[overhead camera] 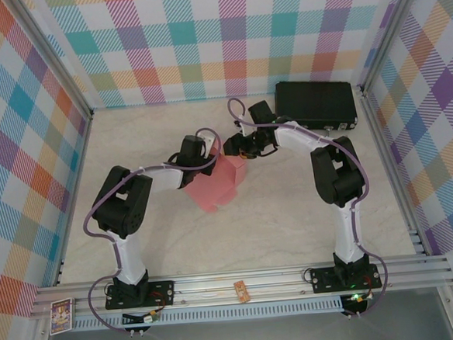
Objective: Fold the paper box
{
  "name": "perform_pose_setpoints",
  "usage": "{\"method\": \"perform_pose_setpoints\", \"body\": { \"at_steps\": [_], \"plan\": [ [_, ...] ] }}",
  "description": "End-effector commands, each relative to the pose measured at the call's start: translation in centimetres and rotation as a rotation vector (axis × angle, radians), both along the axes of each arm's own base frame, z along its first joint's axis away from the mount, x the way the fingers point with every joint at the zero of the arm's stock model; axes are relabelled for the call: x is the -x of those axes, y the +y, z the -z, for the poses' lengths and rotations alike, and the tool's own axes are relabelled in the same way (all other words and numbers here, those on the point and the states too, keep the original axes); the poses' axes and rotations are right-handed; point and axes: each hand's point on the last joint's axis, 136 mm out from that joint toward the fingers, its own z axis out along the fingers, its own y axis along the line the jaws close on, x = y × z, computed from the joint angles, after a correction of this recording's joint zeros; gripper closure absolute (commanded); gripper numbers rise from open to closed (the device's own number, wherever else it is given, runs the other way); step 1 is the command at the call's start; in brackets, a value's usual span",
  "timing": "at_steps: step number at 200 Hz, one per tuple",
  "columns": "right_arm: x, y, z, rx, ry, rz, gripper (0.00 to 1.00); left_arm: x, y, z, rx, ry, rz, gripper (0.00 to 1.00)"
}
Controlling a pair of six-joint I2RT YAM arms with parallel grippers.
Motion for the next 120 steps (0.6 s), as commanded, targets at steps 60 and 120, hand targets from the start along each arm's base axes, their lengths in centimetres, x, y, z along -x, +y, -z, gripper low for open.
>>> {"method": "perform_pose_setpoints", "body": {
  "at_steps": [60, 120],
  "plan": [
    [0.2, -1.8, 0.8, 0.088, 0.016, 0.048, 0.43, 3.6, 0.6, -5.0, 0.068, -0.031, 0.041, 0.49],
    [-0.1, -3.4, 1.1, 0.135, -0.002, 0.095, 0.43, 8.5, 8.0, -8.0, 0.138, 0.032, -0.326, 0.33]
  ]
}}
